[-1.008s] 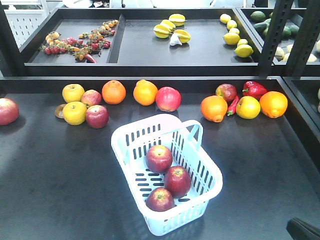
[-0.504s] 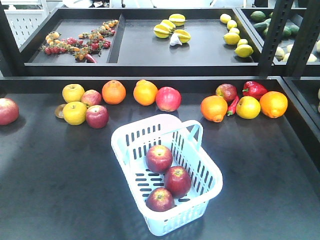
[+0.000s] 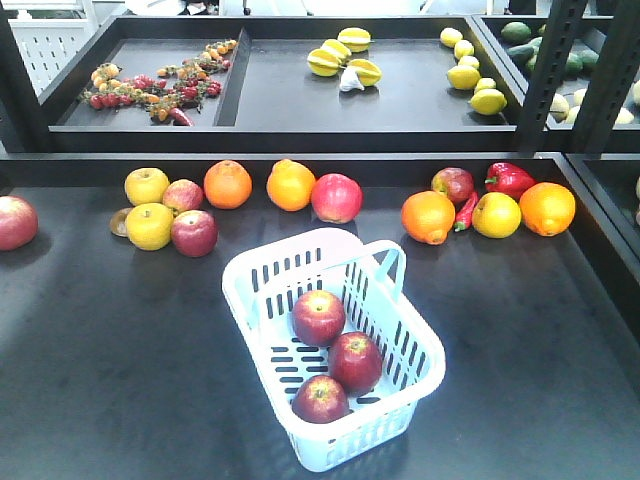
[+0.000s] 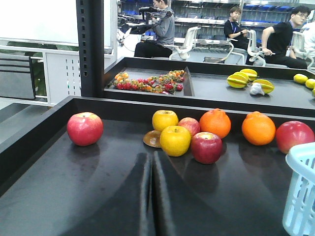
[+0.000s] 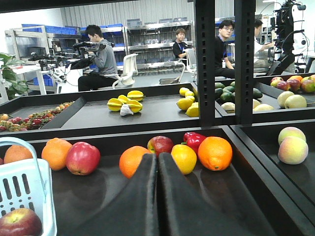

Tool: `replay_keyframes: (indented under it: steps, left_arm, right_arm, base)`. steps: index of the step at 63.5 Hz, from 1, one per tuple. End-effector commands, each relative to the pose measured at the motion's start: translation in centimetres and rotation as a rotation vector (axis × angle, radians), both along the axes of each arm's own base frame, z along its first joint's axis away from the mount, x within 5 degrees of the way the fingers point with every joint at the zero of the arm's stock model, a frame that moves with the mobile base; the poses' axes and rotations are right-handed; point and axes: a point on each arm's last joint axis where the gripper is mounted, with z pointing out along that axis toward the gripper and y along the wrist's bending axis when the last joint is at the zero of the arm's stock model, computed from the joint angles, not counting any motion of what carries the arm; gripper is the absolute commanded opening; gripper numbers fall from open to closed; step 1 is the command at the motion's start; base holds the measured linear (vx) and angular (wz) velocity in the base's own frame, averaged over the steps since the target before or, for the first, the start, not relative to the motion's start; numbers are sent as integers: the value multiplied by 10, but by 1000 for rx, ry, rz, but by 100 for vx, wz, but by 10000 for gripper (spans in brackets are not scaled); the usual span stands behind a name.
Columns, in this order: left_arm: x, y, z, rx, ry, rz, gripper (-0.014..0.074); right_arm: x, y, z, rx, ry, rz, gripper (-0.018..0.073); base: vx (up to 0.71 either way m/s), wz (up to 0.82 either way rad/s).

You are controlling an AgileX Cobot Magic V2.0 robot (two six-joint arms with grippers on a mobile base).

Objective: Pick three apples into basket with both arms

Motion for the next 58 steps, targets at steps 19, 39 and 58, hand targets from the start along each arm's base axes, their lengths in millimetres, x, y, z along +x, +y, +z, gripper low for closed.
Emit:
replay_keyframes:
  steps: [19,39,58]
  left_arm:
    - [-2,-1,15,-1,-108,-12,-8]
    - [-2,-1,15,-1,-108,-12,-8]
    - [-2,-1,15,-1,-108,-12,-8]
  right_arm:
    - [-1,0,6,-16,-85,-6,-2]
    - [-1,0,6,-16,-85,-6,-2]
    - [-1,0,6,-16,-85,-6,-2]
  base:
    - [0,0]
    - [0,0]
    - [0,0]
